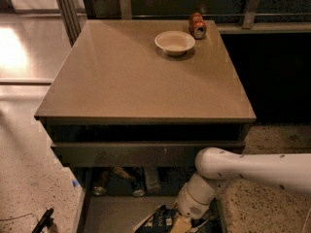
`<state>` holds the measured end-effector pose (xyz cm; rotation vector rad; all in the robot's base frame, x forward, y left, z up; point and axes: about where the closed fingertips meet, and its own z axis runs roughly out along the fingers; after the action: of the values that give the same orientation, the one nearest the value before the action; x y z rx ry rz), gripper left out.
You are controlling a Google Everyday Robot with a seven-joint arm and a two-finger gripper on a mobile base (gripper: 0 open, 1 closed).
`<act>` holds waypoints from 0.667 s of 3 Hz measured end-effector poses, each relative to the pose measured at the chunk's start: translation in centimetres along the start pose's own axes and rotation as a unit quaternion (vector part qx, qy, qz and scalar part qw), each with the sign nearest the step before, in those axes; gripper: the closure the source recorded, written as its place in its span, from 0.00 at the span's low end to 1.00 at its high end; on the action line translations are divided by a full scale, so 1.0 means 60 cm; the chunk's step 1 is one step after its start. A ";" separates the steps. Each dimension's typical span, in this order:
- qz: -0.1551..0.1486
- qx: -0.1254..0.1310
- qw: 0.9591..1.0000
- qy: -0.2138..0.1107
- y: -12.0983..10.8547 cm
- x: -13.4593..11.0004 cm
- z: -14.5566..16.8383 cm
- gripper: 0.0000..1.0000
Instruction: Place blue chip bag into middle drawer
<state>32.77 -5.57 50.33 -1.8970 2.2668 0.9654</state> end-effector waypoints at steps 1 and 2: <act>0.008 -0.009 1.000 -0.003 -0.015 0.006 0.022 1.00; 0.018 -0.018 0.999 -0.020 -0.044 0.007 0.048 1.00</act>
Offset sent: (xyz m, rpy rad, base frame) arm 0.0108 0.0047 -0.0360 0.0088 0.0426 -0.0241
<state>34.01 -4.77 46.67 -1.8388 2.2846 1.0469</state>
